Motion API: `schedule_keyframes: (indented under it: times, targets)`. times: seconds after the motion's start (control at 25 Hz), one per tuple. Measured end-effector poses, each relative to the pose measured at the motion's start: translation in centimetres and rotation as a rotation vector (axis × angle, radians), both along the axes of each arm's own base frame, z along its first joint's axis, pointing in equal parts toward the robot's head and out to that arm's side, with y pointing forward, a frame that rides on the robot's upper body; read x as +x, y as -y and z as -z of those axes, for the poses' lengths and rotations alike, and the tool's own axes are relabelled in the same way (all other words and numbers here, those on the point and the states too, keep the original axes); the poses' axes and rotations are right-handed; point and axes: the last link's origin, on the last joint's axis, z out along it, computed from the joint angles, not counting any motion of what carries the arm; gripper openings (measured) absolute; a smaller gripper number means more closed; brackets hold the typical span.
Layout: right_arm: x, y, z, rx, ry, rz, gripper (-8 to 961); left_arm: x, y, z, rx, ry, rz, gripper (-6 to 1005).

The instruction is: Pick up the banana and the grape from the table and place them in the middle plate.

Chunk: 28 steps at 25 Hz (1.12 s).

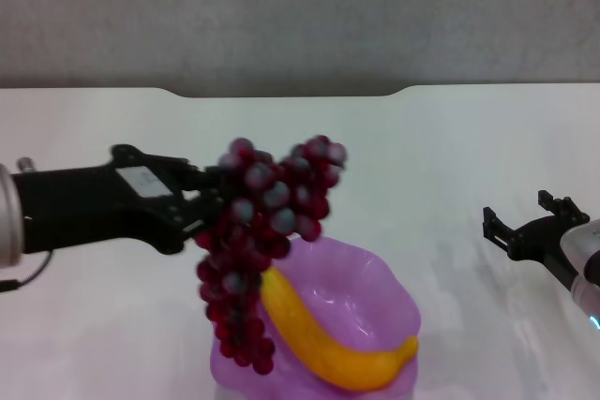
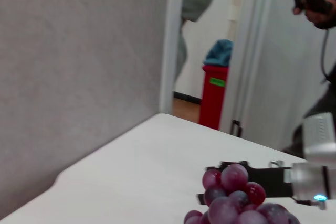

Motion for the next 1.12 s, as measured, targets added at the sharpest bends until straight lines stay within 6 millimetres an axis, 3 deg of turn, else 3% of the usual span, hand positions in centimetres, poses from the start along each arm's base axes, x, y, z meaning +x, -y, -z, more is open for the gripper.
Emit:
schedule_keyframes:
  times: [0.24, 0.8, 1.12]
  targets:
    - [-0.1, -0.1, 0.0, 0.001, 0.000, -0.004, 877, 1.1, -0.4, 3.2, -0.076, -0.066, 0.026, 175]
    - [-0.2, -0.2, -0.1, 0.004, -0.002, -0.008, 877, -0.6, -2.0, 10.7, 0.008, -0.268, -0.058, 170]
    - [-0.2, -0.2, -0.1, 0.005, -0.002, -0.007, 877, -0.9, -2.4, 13.1, -0.044, -0.312, -0.082, 163]
